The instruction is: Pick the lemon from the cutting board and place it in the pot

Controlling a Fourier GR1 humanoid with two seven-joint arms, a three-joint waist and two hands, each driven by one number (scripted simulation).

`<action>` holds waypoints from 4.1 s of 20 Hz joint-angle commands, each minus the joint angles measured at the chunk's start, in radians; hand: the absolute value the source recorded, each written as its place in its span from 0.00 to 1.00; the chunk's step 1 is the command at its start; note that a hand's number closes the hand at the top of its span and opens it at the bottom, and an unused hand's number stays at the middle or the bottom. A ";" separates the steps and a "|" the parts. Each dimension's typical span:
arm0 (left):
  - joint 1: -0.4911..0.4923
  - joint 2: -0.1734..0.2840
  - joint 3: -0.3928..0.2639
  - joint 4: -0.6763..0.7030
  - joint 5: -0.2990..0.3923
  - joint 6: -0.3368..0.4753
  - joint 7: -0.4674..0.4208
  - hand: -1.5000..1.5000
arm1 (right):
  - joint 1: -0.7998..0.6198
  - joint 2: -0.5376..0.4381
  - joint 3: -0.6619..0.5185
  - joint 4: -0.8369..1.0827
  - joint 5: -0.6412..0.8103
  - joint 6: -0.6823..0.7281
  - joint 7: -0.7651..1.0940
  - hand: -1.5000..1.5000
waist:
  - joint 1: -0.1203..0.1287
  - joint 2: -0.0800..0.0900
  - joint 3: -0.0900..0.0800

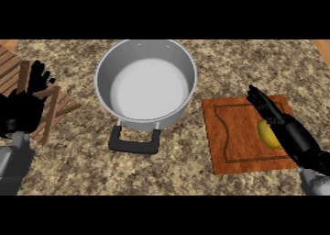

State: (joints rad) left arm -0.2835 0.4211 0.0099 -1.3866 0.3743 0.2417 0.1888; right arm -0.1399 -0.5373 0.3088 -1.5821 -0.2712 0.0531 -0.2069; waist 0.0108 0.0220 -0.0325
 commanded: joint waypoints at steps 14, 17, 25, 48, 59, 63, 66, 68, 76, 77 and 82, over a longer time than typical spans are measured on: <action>0.346 0.077 -0.177 -0.139 -0.226 0.254 -0.106 0.50 | 0.161 -0.216 -0.298 0.186 0.202 -0.372 -0.062 0.00 | -0.104 -0.025 0.037; 0.312 0.125 -0.178 -0.136 -0.190 0.158 -0.074 0.50 | 0.222 -0.230 -0.301 0.150 0.209 -0.368 -0.052 0.00 | -0.066 -0.025 0.033; 0.303 0.150 -0.170 -0.130 -0.172 0.061 -0.108 0.50 | 0.178 -0.426 -0.261 0.011 0.213 -0.180 0.278 0.00 | -0.010 -0.022 0.029; 0.244 0.087 -0.171 -0.042 -0.230 0.030 -0.134 0.50 | -0.246 -0.361 0.084 0.094 0.236 0.349 0.907 0.00 | 0.014 -0.014 0.031; 0.277 0.089 -0.127 -0.069 -0.212 -0.004 -0.123 0.50 | -0.283 -0.217 0.149 0.219 0.344 0.342 0.947 0.00 | 0.005 -0.017 0.032; 0.315 0.074 -0.154 -0.121 -0.253 0.014 -0.127 0.50 | -0.340 -0.182 0.139 0.294 0.346 0.381 0.974 0.00 | 0.017 -0.017 0.033; 0.330 0.096 -0.129 -0.165 -0.232 -0.012 -0.108 0.50 | -0.348 -0.166 0.148 0.325 0.383 0.383 0.953 0.00 | 0.019 -0.020 0.033; 0.247 0.055 -0.142 -0.089 -0.269 0.027 -0.085 0.50 | -0.367 -0.143 0.153 0.369 0.416 0.375 0.917 0.00 | 0.004 -0.015 0.033; 0.290 0.063 -0.109 -0.133 -0.263 0.009 -0.068 0.50 | -0.315 -0.129 0.144 0.431 0.471 0.351 0.832 0.00 | 0.000 -0.018 0.033; 0.319 0.082 -0.089 -0.144 -0.247 -0.022 -0.100 0.50 | -0.329 -0.078 0.159 0.403 0.486 0.329 0.911 0.00 | 0.003 -0.021 0.032; 0.284 0.051 -0.098 -0.093 -0.279 -0.003 -0.097 0.50 | -0.325 -0.111 0.180 0.442 0.529 0.377 0.745 1.00 | -0.003 -0.017 0.033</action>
State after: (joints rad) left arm -0.0507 0.5048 -0.0668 -1.5776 0.1008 0.2416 0.0602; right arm -0.4708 -0.6492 0.4714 -1.1592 0.2194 0.4251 0.6228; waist 0.0082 -0.0106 0.0169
